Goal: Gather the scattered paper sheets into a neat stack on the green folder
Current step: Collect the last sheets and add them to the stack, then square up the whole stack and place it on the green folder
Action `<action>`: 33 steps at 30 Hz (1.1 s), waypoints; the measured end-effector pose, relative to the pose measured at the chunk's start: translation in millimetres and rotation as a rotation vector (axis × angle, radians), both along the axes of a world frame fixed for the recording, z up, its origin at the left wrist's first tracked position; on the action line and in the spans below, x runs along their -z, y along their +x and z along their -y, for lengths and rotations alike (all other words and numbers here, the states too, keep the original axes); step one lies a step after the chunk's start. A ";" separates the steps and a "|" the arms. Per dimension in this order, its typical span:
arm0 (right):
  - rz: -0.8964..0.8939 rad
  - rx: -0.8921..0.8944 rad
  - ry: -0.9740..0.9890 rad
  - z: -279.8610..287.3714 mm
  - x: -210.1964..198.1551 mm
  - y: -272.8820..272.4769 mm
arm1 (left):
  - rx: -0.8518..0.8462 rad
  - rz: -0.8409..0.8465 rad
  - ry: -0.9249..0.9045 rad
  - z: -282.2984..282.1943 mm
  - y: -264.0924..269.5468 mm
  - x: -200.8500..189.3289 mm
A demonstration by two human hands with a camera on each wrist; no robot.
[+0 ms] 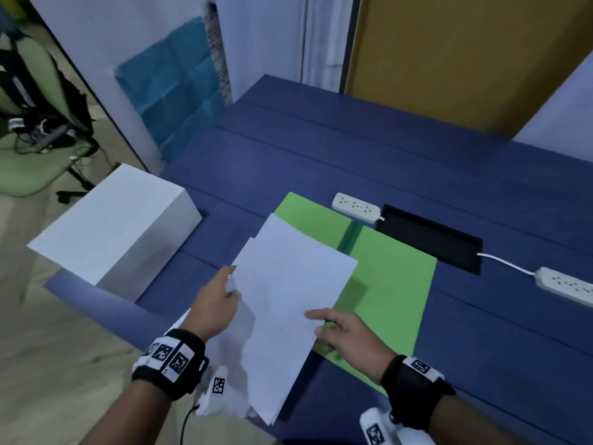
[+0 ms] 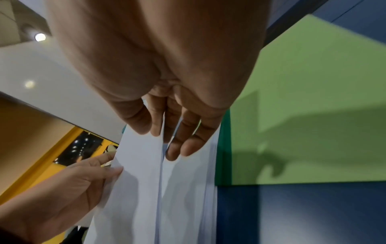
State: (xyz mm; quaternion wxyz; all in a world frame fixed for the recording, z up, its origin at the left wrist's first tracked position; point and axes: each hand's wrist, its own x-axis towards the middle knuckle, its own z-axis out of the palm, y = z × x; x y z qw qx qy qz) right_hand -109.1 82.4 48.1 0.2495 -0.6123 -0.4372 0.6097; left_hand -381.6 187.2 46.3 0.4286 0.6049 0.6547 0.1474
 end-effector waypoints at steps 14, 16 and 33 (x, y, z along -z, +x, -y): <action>0.007 0.105 -0.476 -37.8 69.0 -47.5 | -0.016 -0.388 -0.143 -54.7 -48.4 93.9; -0.082 0.129 -0.552 -33.9 67.7 -54.1 | 0.000 -0.409 -0.141 -58.8 -47.5 98.6; -0.286 0.298 -0.678 -22.5 93.4 -74.3 | -0.001 -0.274 -0.362 -73.8 -51.9 101.6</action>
